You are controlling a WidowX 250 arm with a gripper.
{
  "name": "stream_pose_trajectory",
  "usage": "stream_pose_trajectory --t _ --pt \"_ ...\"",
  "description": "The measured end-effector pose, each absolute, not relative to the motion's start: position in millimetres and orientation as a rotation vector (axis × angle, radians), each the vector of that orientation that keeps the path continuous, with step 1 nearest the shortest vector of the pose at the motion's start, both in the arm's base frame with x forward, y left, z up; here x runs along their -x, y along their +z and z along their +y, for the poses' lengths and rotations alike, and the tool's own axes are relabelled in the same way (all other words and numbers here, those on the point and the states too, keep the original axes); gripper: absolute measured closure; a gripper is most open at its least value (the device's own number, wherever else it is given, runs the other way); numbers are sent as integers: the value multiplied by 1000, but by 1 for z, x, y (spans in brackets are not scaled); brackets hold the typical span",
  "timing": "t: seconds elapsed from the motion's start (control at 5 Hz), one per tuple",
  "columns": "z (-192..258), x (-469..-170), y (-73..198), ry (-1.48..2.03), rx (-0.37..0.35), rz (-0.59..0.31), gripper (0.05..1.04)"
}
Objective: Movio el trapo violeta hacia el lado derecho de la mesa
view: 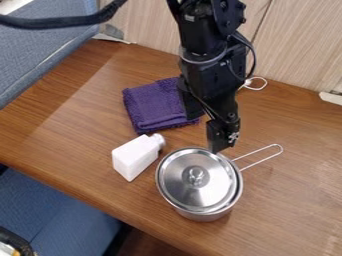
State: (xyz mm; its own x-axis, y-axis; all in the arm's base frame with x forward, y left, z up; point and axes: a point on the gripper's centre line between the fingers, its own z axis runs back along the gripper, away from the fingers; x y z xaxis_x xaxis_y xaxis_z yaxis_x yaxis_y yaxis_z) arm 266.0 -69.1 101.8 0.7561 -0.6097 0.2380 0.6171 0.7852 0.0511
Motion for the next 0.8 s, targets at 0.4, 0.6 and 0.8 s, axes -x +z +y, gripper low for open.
stream_pose_trajectory --t 0.4,0.6,0.8 --pt "-50 -292 85 -586 86 -163 82" --pt "-33 -312 80 -529 79 -139 82" --pt "-4 -332 64 -425 46 -118 82"
